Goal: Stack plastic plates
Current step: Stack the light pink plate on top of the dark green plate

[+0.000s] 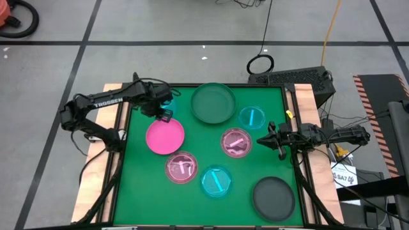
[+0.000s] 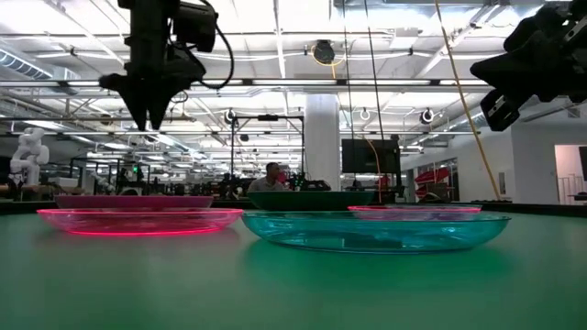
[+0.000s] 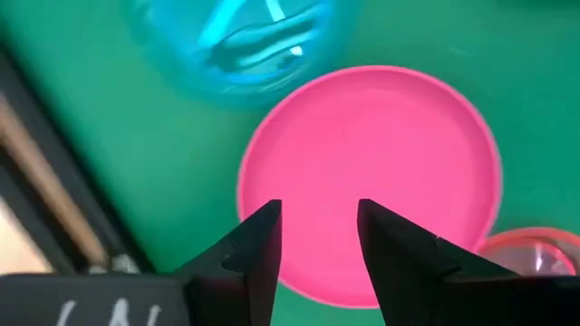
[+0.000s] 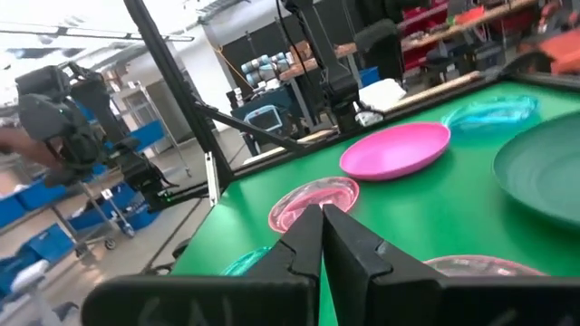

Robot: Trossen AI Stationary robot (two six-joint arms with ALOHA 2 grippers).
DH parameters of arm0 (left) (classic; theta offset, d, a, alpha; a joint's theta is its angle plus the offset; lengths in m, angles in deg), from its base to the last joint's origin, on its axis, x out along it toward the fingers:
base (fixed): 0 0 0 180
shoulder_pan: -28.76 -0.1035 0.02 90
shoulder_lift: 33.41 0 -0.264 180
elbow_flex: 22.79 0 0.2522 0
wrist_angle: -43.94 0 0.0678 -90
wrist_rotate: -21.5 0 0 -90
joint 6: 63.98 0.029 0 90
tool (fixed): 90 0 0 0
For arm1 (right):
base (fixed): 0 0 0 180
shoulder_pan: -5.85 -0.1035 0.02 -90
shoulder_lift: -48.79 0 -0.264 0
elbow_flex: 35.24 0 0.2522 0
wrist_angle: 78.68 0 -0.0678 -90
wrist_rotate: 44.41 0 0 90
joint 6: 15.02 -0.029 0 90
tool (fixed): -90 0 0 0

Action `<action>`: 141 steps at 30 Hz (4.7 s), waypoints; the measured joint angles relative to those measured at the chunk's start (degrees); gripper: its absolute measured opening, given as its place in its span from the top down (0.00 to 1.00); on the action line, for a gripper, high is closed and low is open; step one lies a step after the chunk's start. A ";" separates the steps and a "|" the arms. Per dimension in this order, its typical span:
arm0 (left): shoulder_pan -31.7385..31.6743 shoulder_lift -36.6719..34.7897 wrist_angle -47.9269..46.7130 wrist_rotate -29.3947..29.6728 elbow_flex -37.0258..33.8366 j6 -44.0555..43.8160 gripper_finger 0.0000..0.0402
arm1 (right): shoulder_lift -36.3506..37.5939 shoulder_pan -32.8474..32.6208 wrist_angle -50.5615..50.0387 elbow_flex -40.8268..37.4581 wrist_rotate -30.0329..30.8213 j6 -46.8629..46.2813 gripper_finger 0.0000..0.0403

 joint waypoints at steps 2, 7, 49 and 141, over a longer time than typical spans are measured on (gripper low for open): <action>0.02 0.12 -0.96 -0.47 0.27 -0.98 0.62 | 0.02 0.00 -0.06 0.00 0.10 -1.65 0.98; 1.58 -0.02 -3.66 3.82 -2.17 -0.97 0.61 | 0.02 -0.02 -0.18 0.02 0.16 -2.97 0.98; -15.67 4.02 16.20 -7.14 -25.55 16.53 0.40 | -2.92 -0.01 -0.07 0.11 7.76 -2.32 0.98; -5.73 20.70 34.40 -3.99 10.61 -10.88 0.98 | -5.38 -0.02 -2.10 3.23 4.26 -2.97 0.98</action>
